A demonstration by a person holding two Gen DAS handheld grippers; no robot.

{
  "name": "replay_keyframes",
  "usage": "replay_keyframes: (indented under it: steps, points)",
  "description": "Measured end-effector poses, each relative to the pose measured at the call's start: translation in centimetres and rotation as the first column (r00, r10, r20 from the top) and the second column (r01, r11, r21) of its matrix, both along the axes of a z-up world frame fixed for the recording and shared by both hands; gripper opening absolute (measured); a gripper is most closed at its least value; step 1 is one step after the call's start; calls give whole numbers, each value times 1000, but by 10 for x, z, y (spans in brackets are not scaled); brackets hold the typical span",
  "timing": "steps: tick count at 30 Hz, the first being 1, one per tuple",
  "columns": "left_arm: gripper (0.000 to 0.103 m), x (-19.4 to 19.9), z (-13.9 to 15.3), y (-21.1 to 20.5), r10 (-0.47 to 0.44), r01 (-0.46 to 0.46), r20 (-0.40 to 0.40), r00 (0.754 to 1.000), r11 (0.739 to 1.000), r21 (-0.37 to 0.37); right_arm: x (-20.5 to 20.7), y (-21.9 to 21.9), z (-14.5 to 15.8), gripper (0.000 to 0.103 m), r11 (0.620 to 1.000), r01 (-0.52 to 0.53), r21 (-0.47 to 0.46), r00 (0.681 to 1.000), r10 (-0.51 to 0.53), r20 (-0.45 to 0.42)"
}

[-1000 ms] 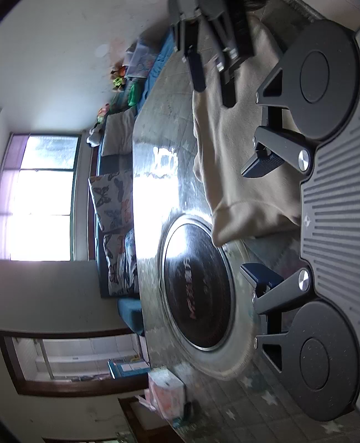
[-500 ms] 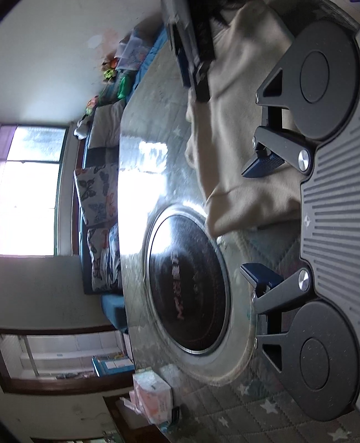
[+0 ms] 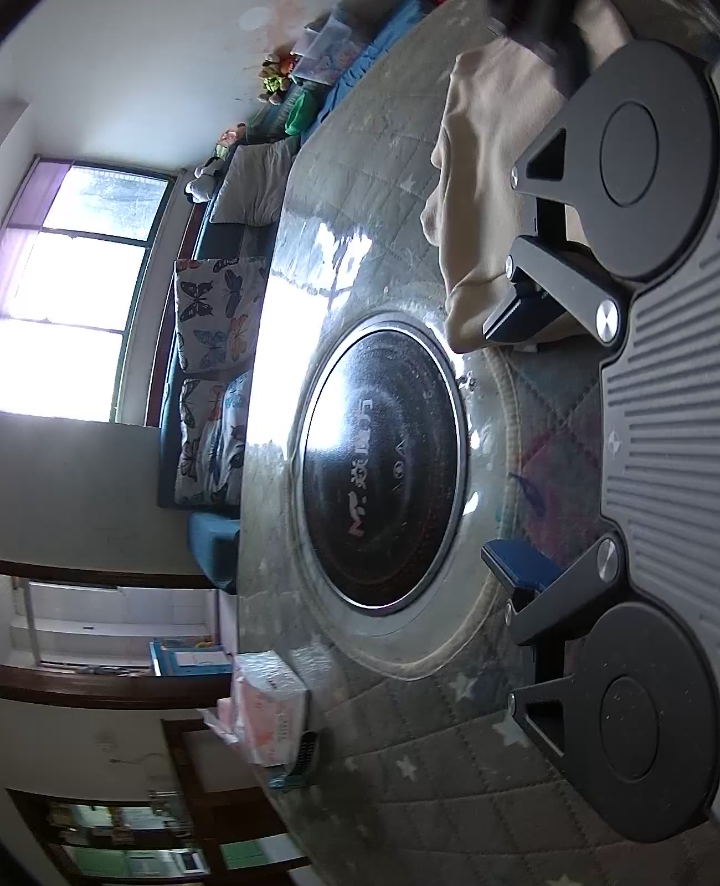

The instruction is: Fold clothes

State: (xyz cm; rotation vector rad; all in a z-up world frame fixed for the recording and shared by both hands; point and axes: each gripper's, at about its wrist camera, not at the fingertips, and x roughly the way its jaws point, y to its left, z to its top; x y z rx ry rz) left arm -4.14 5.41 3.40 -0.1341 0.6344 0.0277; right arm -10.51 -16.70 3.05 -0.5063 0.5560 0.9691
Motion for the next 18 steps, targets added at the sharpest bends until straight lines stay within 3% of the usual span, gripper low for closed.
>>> replay_keyframes:
  steps: [7, 9, 10, 12, 18]
  points:
    - [81, 1, -2, 6, 0, -6, -46, 999, 990, -139, -12, 30, -19, 47, 996, -37, -79, 998, 41, 46]
    - [81, 3, -4, 7, -6, -6, -66, 998, 983, -184, -11, 32, -21, 29, 996, -29, -80, 998, 33, 50]
    - [81, 5, -5, 8, -8, -8, -77, 997, 978, -208, -10, 31, -20, 27, 997, -24, -72, 999, 27, 46]
    - [81, 8, -8, 10, -8, -19, -103, 995, 965, -262, -8, 28, -18, 12, 998, -12, -55, 999, 14, 38]
    - [81, 18, -13, 11, -17, -57, -171, 985, 905, -421, -2, 11, -2, 6, 999, 25, 38, 1000, -25, -3]
